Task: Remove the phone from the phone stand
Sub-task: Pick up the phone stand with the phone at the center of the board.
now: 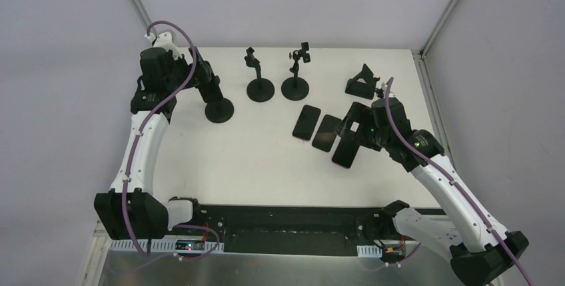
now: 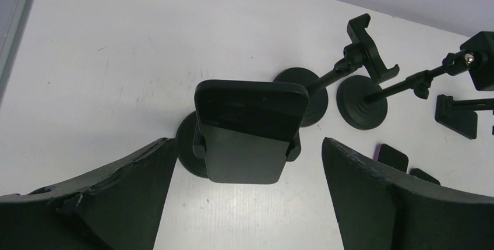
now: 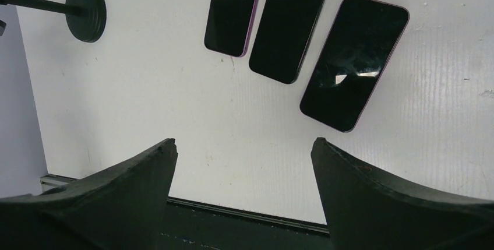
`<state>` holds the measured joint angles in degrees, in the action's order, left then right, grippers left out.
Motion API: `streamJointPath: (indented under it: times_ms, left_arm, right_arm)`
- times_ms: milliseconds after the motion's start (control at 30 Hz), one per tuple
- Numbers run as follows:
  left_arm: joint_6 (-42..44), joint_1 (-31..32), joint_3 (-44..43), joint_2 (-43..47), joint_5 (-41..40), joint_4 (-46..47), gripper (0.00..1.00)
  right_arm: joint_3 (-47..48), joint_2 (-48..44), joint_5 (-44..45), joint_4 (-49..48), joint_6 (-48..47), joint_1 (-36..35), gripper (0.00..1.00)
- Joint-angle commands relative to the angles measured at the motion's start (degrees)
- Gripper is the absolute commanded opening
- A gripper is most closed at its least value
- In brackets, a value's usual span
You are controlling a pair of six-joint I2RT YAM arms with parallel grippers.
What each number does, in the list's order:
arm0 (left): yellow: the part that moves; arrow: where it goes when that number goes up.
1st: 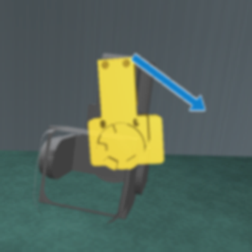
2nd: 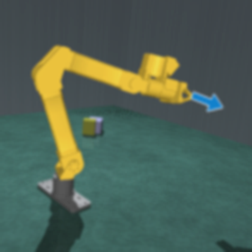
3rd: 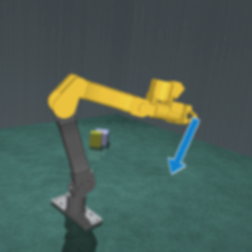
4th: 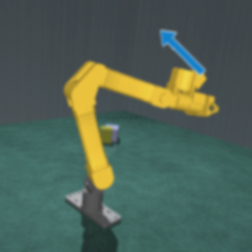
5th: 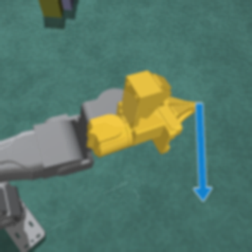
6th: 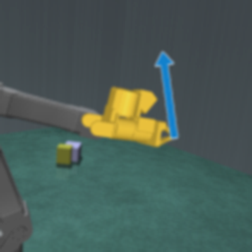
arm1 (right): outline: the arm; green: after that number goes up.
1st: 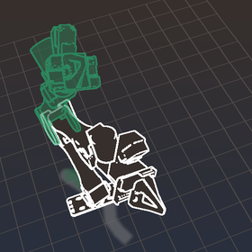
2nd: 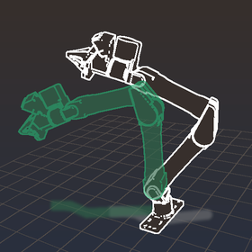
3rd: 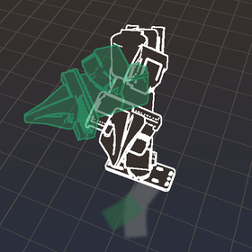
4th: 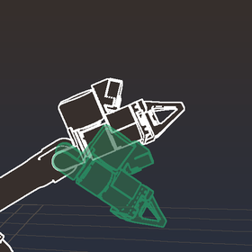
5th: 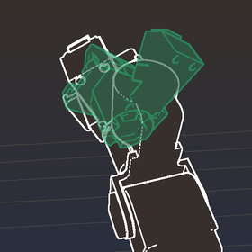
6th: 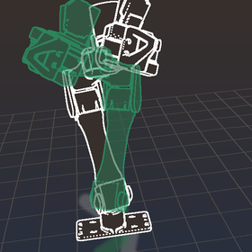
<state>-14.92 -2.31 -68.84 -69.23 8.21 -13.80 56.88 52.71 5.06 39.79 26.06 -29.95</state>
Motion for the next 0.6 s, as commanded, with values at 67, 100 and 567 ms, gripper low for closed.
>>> streamJointPath:
  times_ms: [67,100,567]
  left_arm:
    - [1.01,0.11,-2.79,-3.83,-0.04,3.67,0.99]
    - [1.01,0.17,-3.14,-4.31,0.35,3.82,0.99]
    - [2.76,1.03,-4.57,-8.8,2.12,7.18,0.85]
  right_arm:
    - [0.86,0.77,-1.23,-0.63,-0.64,-0.4,0.89]
    - [0.79,0.83,-1.2,-0.6,-0.7,-0.43,0.89]
    - [0.36,1.67,-1.17,-0.52,-1.1,-0.4,0.89]
